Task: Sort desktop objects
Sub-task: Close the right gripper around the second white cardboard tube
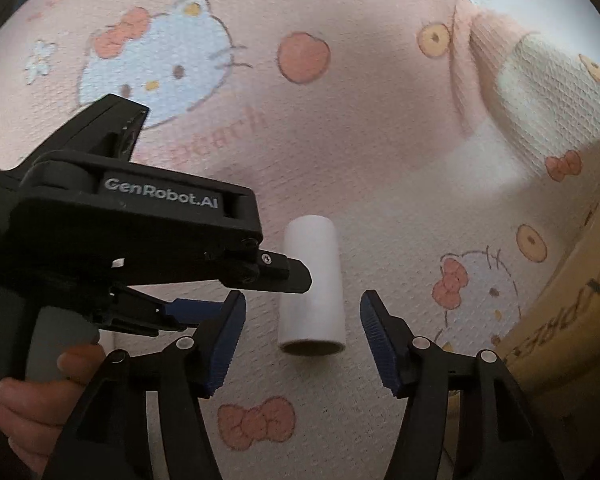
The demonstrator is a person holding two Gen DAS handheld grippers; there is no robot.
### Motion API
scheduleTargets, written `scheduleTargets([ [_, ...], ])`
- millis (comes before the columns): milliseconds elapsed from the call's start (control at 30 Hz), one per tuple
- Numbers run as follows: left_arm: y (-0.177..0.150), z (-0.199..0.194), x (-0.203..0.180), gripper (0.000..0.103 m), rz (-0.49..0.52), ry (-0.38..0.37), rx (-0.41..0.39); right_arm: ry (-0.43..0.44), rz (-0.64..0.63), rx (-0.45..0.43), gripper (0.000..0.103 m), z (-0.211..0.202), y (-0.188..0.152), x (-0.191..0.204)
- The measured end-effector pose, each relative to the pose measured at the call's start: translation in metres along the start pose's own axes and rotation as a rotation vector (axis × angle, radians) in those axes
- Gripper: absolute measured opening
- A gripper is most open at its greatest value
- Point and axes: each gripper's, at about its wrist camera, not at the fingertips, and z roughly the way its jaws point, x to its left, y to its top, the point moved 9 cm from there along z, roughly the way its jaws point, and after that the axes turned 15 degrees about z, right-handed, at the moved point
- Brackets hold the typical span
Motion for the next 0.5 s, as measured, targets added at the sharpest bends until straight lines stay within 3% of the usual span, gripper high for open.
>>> scheduleTargets([
  [33,0.002,0.003,0.001,0.066,-0.007,-0.017,-0.002,-0.009,0.013,0.009,0.057,0.004,0.0,-0.001],
  [200,0.005,0.007,-0.001,0.04,-0.033,-0.089,-0.039,-0.04,0.004,0.022,0.056,0.017,0.003,-0.002],
  [233,0.005,0.008,-0.002,0.039,-0.038,-0.093,-0.046,-0.035,0.0,0.039,0.055,0.021,0.002,-0.002],
  [300,0.005,0.008,-0.001,0.039,-0.038,-0.081,-0.056,-0.022,0.006,0.087,0.042,0.028,-0.001,-0.002],
  [500,0.002,0.006,0.0,0.038,-0.047,-0.067,-0.053,-0.003,0.007,0.128,0.037,0.031,-0.004,-0.006],
])
